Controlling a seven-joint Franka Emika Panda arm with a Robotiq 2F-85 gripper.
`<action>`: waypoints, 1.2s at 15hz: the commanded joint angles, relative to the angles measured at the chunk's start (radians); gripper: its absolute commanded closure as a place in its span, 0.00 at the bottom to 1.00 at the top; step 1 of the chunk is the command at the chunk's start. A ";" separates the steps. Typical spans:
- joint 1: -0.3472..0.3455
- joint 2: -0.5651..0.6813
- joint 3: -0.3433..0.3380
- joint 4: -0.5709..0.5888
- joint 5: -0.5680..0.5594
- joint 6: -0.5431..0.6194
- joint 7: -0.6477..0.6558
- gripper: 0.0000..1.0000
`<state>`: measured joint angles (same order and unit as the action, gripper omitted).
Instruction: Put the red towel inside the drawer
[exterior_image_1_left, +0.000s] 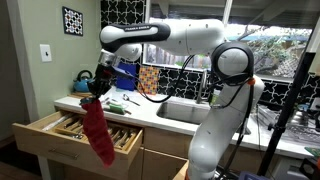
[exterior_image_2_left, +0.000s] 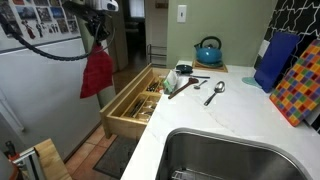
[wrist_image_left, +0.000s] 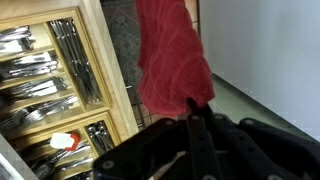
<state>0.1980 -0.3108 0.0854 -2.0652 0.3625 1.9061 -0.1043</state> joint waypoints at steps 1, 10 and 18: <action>-0.010 0.001 0.008 0.004 0.003 -0.003 -0.002 0.97; 0.015 0.058 -0.015 -0.048 0.179 0.104 -0.215 0.99; -0.010 0.164 -0.003 -0.113 0.300 0.233 -0.411 0.99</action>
<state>0.1990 -0.1605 0.0830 -2.1445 0.6458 2.0996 -0.4744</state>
